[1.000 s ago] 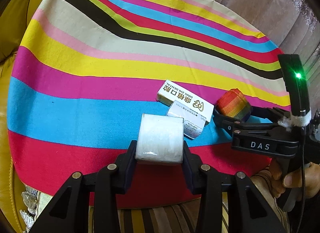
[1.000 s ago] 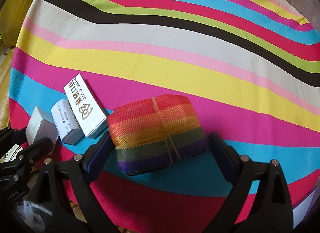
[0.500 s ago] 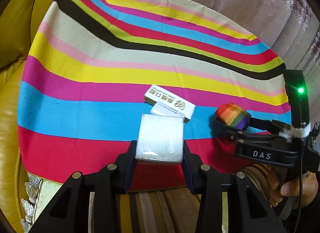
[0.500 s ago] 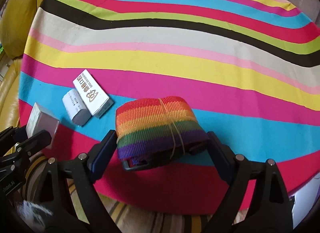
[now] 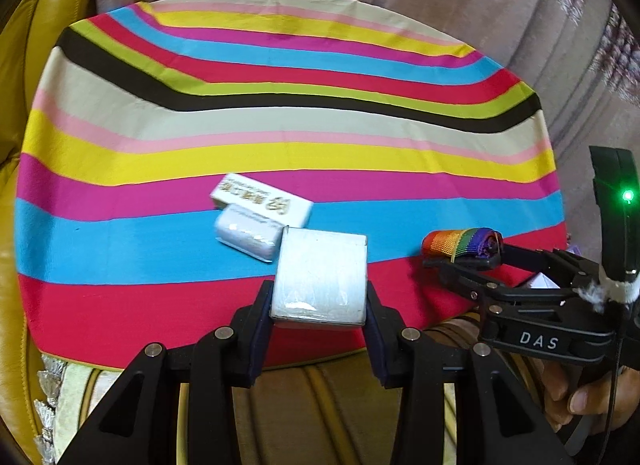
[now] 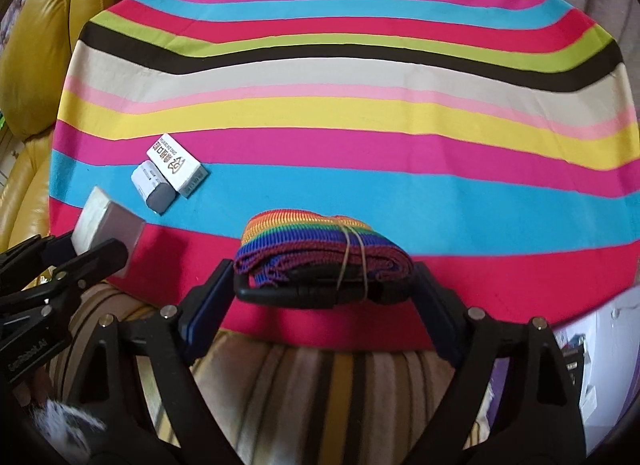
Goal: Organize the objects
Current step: 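Grasp the rainbow strap with the right tool while the left tool holds the white cube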
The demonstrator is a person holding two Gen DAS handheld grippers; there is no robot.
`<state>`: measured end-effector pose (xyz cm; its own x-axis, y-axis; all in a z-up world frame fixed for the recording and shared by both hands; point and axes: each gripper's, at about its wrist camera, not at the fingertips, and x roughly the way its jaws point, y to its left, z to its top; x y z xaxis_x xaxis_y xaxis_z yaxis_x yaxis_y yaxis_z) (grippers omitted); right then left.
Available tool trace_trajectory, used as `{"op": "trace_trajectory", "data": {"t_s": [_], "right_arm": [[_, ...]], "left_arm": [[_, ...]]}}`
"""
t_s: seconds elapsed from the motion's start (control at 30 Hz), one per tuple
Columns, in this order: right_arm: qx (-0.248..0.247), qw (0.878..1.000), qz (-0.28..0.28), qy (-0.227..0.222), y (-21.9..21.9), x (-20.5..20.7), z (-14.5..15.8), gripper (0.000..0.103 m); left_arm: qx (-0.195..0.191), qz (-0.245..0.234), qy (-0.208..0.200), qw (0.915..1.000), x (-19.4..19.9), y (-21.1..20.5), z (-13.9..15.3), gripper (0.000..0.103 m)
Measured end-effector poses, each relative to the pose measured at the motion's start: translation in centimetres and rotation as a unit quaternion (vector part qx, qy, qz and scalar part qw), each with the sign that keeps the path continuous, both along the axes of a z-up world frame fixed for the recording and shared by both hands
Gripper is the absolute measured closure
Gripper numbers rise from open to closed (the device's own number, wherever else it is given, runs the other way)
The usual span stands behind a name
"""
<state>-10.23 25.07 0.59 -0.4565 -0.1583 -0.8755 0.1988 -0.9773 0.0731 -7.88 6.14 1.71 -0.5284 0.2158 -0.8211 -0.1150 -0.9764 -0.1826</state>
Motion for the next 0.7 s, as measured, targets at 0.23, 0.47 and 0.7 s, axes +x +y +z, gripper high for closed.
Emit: {"op": "trace_trajectory", "data": {"t_s": [0.23, 0.47, 0.7], "right_arm": [[-0.012, 1.000, -0.026, 0.003, 2.5, 1.5, 0.5, 0.045], [-0.025, 0.999, -0.029, -0.010, 4.0, 2.2, 0.2, 0.029], [-0.022, 0.999, -0.037, 0.008, 5.1, 0.6, 0.3, 0.011]], "left_arm": [[0.000, -0.031, 0.002, 0.9995, 0.1, 3.0, 0.3, 0.061], [0.000, -0.040, 0.002, 0.9992, 0.0, 4.0, 0.3, 0.061], [0.008, -0.040, 0.000, 0.9992, 0.0, 3.7, 0.2, 0.061]]}}
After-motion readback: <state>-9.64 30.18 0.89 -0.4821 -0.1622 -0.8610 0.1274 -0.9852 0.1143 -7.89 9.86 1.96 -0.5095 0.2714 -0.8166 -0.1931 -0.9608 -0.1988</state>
